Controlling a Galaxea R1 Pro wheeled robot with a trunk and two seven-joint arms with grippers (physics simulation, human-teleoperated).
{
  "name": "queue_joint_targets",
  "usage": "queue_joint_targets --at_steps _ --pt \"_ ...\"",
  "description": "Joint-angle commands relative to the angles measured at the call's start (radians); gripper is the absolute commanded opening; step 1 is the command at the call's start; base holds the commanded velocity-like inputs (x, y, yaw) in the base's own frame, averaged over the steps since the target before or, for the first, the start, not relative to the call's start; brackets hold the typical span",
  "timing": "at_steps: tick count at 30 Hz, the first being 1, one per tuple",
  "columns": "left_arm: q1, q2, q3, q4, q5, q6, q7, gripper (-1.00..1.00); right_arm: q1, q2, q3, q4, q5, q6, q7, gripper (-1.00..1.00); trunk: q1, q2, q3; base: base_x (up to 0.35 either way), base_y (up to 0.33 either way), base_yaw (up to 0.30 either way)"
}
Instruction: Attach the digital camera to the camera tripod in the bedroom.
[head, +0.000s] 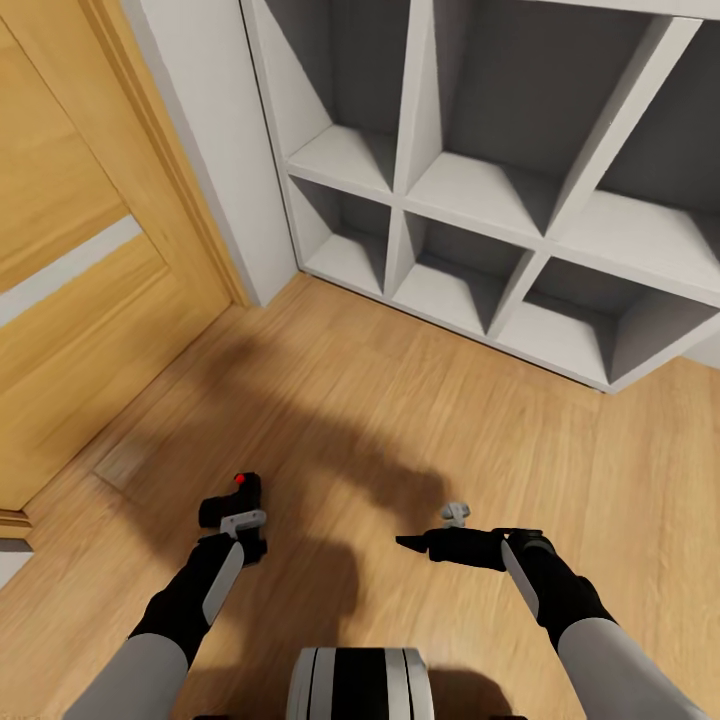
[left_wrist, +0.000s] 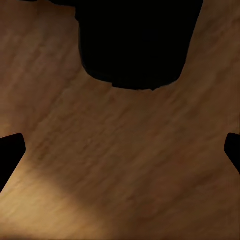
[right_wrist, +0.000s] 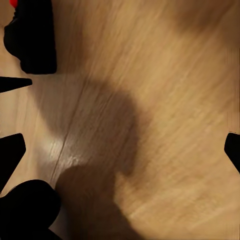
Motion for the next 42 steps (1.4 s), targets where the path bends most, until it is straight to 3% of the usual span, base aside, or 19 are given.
queue_joint_targets --at_steps 1,10,24,33,38,40,42 --pt "0.0 -0.001 0.001 -0.001 0.011 -0.003 0.007 1.0 0.0 0.0 -0.001 -0.001 -0.007 0.008 0.001 1.0 0.0 -0.001 -0.005 0.0 0.0 0.0" --pt "0.0 -0.001 0.001 0.027 0.011 -0.121 0.004 1.0 0.0 0.0 0.0 -0.001 -0.007 0.009 -0.003 1.0 0.004 -0.003 -0.039 0.0 0.0 0.0" --pt "0.0 -0.006 -0.004 0.032 0.011 -0.131 0.004 1.0 0.0 0.0 0.0 -0.001 -0.006 0.008 -0.005 1.0 0.005 -0.003 -0.043 0.0 0.0 0.0" --pt "0.0 -0.034 -0.008 0.053 0.0 -0.145 0.007 1.0 0.0 0.0 0.0 -0.001 -0.005 0.005 -0.007 1.0 0.005 -0.003 -0.043 0.0 0.0 0.0" --pt "0.0 -0.036 -0.009 0.064 -0.003 -0.2 0.007 1.0 0.0 0.001 -0.001 -0.001 -0.005 0.006 -0.008 1.0 0.005 -0.003 -0.043 0.0 0.0 0.0" --pt "0.0 -0.036 -0.009 0.105 -0.005 -0.288 0.006 1.0 0.0 0.0 -0.001 -0.001 -0.005 0.005 -0.008 1.0 0.005 -0.003 -0.043 0.0 0.0 0.0" --pt "0.0 -0.035 -0.012 0.12 -0.006 -0.318 0.006 1.0 0.0 0.0 -0.001 -0.001 -0.005 0.005 -0.008 1.0 0.005 -0.003 -0.043 0.0 0.0 0.0"
